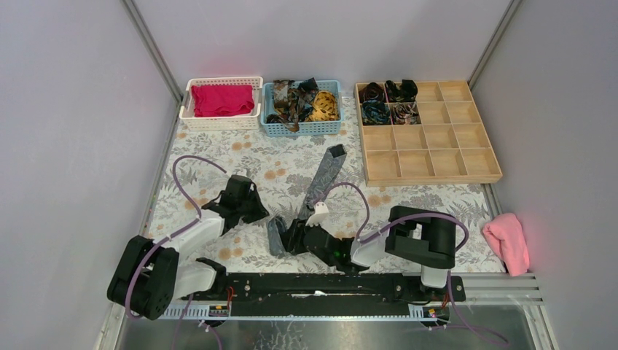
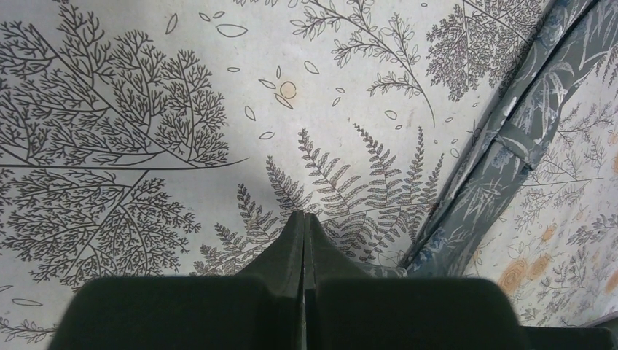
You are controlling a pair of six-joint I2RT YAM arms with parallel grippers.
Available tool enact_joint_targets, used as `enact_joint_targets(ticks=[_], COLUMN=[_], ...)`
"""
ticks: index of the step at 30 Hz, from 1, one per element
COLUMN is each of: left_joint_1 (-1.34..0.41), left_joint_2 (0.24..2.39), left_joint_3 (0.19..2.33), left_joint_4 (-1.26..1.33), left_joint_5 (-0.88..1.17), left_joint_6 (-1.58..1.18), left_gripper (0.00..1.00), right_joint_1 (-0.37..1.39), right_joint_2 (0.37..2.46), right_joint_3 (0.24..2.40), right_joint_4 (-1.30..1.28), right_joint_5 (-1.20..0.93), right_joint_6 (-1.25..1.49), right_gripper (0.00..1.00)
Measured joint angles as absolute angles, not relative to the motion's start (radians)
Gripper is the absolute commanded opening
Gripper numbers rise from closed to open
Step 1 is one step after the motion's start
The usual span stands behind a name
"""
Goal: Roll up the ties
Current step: Roll the tie at the center of the board.
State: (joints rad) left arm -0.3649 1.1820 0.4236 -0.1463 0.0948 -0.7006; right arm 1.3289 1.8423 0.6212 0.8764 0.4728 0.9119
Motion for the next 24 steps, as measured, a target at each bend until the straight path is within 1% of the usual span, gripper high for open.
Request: enact_joint_targets(ticks=[12,18,19,20,21,22,24], left_joint_1=[-0.365,-0.365,-0.365,-0.365,-0.365,-0.365,-0.365], left_joint_2=[1.219,1.209,1.196,1.184,1.168,1.156,1.138], left_joint_3=[0.424,0.424,0.425,0.427,0.432,0.44,0.453], left_joint_4=[-0.116,-0.123,-0.136,-0.146,-0.163,-0.179,-0.205], left_joint_5=[0.101,0.089,0.081,0.073,0.064,0.056,0.043], left_joint_6=[-0.701,-0.701,-0.702,-0.702,-0.702,-0.703,-0.706], left_gripper=[0.0,0.0,0.0,0.0,0.0,0.0,0.0], right_joint_1=[1.329,1.329,1.329,1.329,1.329,1.329,1.329], right_joint_2=[1.768,1.678,1.652,1.63,1.605,1.58,1.535], right_joint_3=[0.577,0.561,0.561,0.561,0.561,0.562,0.564], right_joint_4=[0.874,0.803,0.775,0.754,0.725,0.69,0.608], right_joint_5=[0.493,0.578,0.598,0.615,0.635,0.656,0.698], right_joint_6=[0.832,0.802,0.798,0.795,0.791,0.788,0.789], right_gripper=[0.61,0.6,0.56,0.48,0.35,0.26,0.13])
